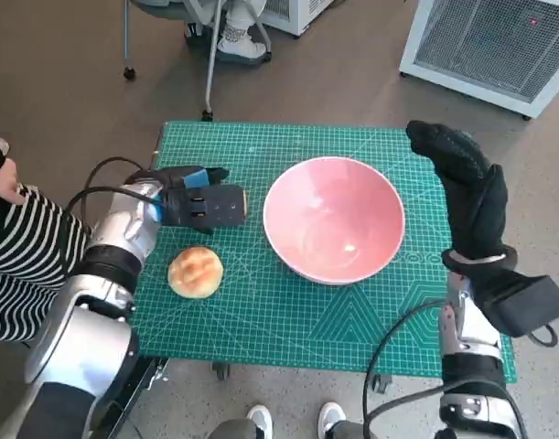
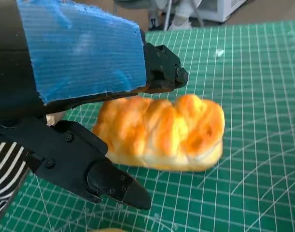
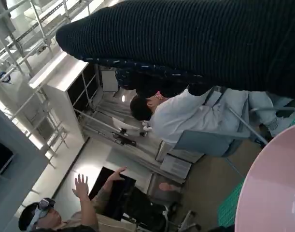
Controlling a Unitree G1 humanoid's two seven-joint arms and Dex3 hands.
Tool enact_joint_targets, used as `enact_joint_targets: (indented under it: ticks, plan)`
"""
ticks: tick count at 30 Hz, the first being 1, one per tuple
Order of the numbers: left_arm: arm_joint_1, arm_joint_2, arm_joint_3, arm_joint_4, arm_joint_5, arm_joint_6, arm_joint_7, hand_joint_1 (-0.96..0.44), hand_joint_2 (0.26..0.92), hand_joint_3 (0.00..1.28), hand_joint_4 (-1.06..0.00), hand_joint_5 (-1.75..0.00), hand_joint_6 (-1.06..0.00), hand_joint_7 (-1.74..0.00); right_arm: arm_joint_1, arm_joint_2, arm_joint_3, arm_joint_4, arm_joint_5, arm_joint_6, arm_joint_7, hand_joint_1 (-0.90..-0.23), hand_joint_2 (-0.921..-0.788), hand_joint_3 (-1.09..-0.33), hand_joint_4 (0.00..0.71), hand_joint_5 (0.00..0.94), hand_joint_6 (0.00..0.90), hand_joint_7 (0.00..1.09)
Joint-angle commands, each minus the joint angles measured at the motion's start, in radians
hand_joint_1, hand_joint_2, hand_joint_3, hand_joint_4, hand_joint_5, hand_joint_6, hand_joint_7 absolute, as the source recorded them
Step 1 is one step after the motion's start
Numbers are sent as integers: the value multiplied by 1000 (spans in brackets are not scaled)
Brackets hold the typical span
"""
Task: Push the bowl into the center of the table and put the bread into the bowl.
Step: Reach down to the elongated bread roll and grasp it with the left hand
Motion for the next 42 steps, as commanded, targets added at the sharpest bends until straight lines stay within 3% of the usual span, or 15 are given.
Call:
enact_joint_targets:
  ticks: [1, 10, 16, 17, 20, 23, 28, 30, 35, 40, 42]
  plan:
    - [-2, -18, -13, 13, 14, 16, 50, -302, 752, 3, -127, -20, -270, -15, 26, 3, 3, -3, -10, 14, -11, -793, -921, -761, 176, 4, 94, 391]
    - [32, -23, -41, 16, 46, -15, 196, -141, 792, 8, -404, -32, -533, -63, 42, 9, 9, -36, -5, 33, -17, -792, -921, -761, 178, 3, 91, 398]
    - [31, -23, -46, 19, 43, -18, 203, -128, 800, 6, -448, -21, -577, -56, 44, 9, 10, -43, -5, 38, -19, -792, -921, -761, 178, 3, 89, 401]
    - [43, -19, -64, 18, 60, -36, 242, -128, 800, 6, -449, -20, -579, -55, 46, 8, 9, -41, -2, 38, -18, -792, -921, -761, 178, 3, 89, 402]
    - [60, -15, -95, 20, 91, -63, 302, -104, 821, 12, -649, -115, -705, -110, 47, 7, 6, -38, 3, 36, -16, -791, -921, -761, 176, 2, 88, 404]
    - [60, -17, -99, 24, 95, -65, 299, -97, 827, 12, -724, -155, -745, -126, 46, 7, 6, -36, 4, 35, -15, -789, -921, -761, 174, 1, 87, 405]
    - [61, -19, -111, 28, 101, -62, 297, -92, 834, 3, -632, -698, -799, -173, 47, 10, 8, -39, 2, 35, -18, -781, -921, -761, 170, 0, 85, 409]
    - [64, -19, -114, 29, 106, -62, 299, -92, 836, 2, -617, -776, -805, -193, 47, 11, 8, -38, 1, 34, -19, -780, -921, -761, 169, 0, 85, 411]
    - [68, -19, -120, 30, 116, -63, 308, -93, 841, 1, -654, -684, -747, -410, 47, 11, 9, -37, 2, 34, -18, -778, -921, -761, 166, 0, 83, 414]
    - [70, -19, -123, 31, 117, -63, 309, -91, 847, 1, -667, -683, -721, -507, 52, 12, 9, -43, 4, 35, -16, -769, -921, -761, 165, 0, 82, 417]
    - [71, -18, -123, 31, 116, -62, 310, -225, 883, 44, -652, -745, -690, -868, 54, 12, 9, -46, 7, 36, -14, -765, -921, -762, 165, 0, 81, 418]
